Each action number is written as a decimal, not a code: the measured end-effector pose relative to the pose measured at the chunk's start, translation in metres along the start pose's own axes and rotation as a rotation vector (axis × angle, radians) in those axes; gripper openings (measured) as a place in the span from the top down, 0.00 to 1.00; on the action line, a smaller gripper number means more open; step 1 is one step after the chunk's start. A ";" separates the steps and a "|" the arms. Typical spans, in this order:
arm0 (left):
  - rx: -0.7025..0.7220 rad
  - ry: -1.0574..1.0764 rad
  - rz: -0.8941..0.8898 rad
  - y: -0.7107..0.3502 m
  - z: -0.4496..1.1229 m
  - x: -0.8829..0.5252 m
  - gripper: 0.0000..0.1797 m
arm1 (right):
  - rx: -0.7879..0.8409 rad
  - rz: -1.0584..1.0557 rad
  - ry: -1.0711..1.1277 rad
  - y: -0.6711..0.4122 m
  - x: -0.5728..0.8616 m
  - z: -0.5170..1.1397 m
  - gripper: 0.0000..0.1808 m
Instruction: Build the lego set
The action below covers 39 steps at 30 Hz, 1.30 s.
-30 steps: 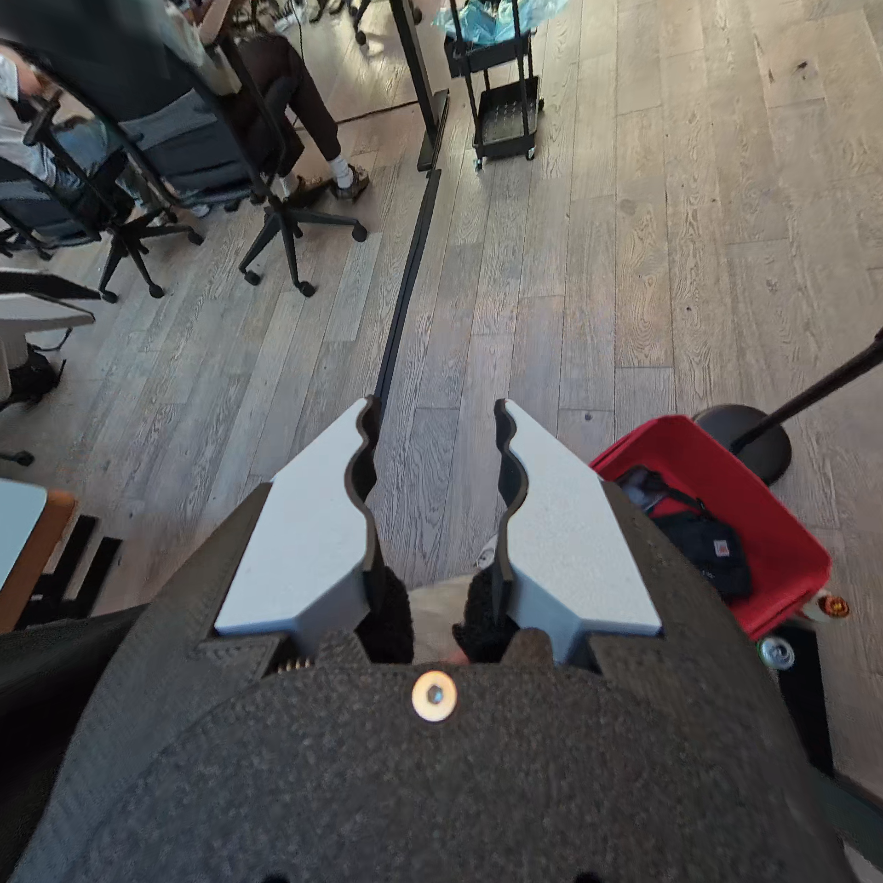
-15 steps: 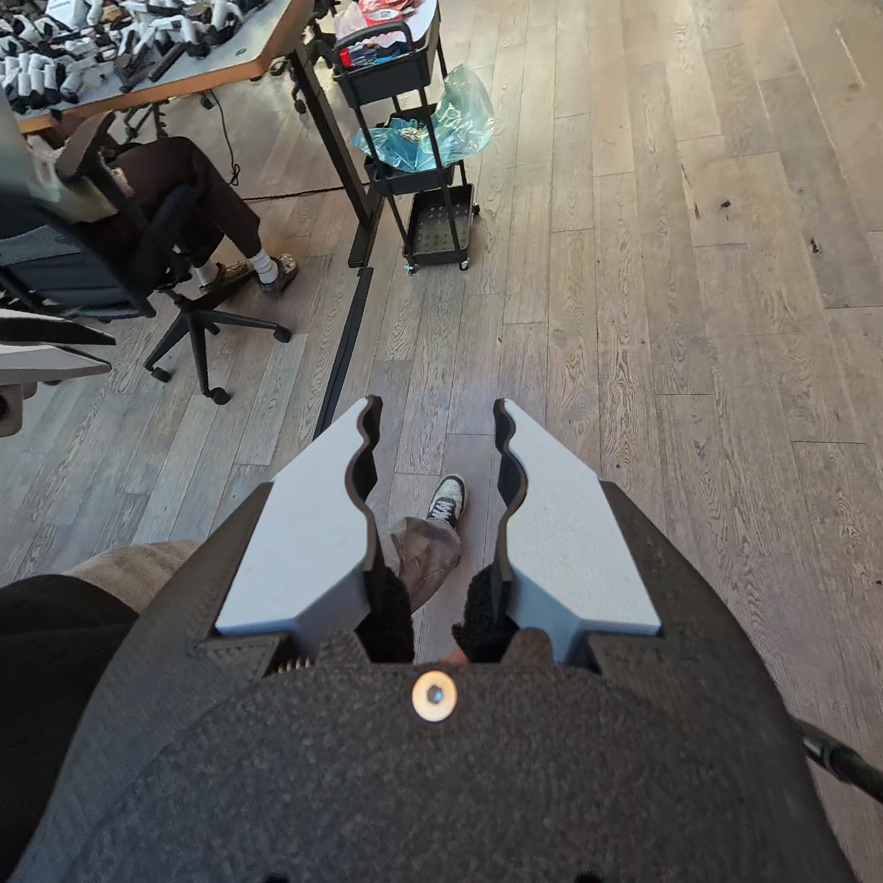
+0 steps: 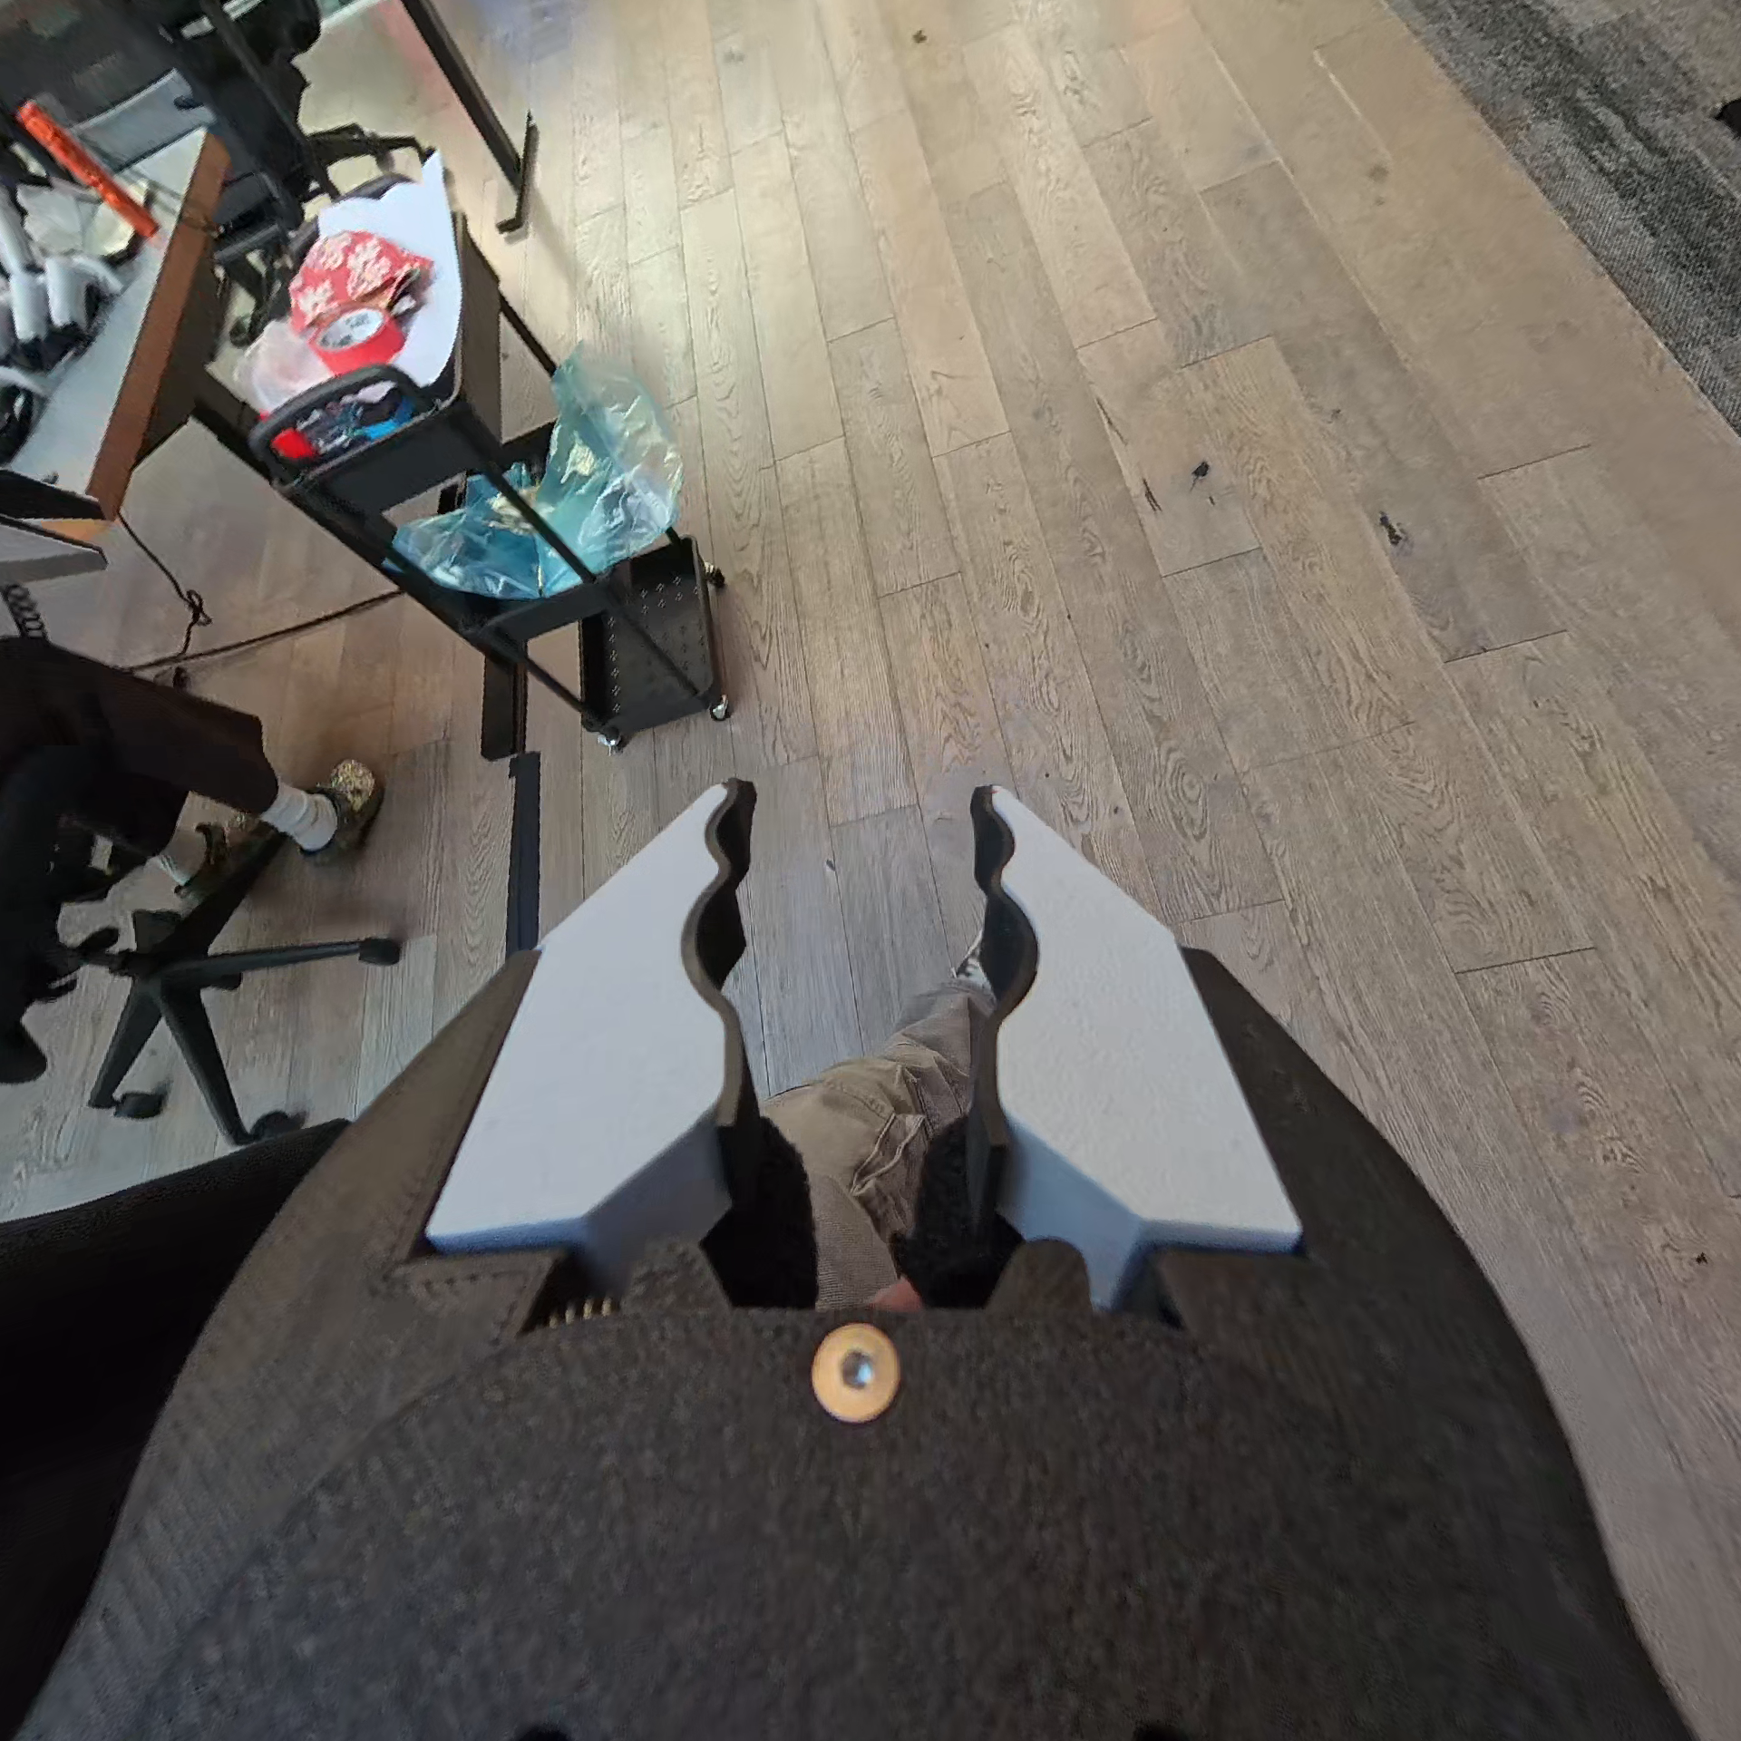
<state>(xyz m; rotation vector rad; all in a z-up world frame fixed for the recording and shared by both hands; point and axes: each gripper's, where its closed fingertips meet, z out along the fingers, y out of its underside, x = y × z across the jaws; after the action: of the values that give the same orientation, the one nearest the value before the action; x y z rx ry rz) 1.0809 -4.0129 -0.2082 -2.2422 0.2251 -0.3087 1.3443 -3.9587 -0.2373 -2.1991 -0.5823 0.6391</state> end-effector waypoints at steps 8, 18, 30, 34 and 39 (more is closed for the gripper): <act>-0.074 0.041 -0.018 -0.143 0.186 -0.138 0.83 | -0.001 0.062 0.043 -0.145 0.105 0.201 0.74; -0.154 0.023 0.030 -0.323 0.368 -0.287 0.84 | 0.064 -0.050 0.026 -0.414 0.200 0.399 0.74; -0.118 0.115 0.069 -0.555 0.635 -0.496 0.84 | 0.000 0.078 0.091 -0.618 0.328 0.661 0.74; -0.127 0.197 0.097 -0.647 0.713 -0.553 0.84 | -0.010 0.042 0.146 -0.699 0.373 0.717 0.75; -0.108 0.235 0.172 -0.758 0.812 -0.618 0.84 | 0.006 0.087 0.200 -0.775 0.441 0.793 0.75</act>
<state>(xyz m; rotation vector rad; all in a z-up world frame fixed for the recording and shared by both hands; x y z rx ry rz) 0.7747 -2.7787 -0.2117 -2.2718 0.5684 -0.4769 1.0483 -2.8029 -0.2214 -2.2593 -0.3827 0.4576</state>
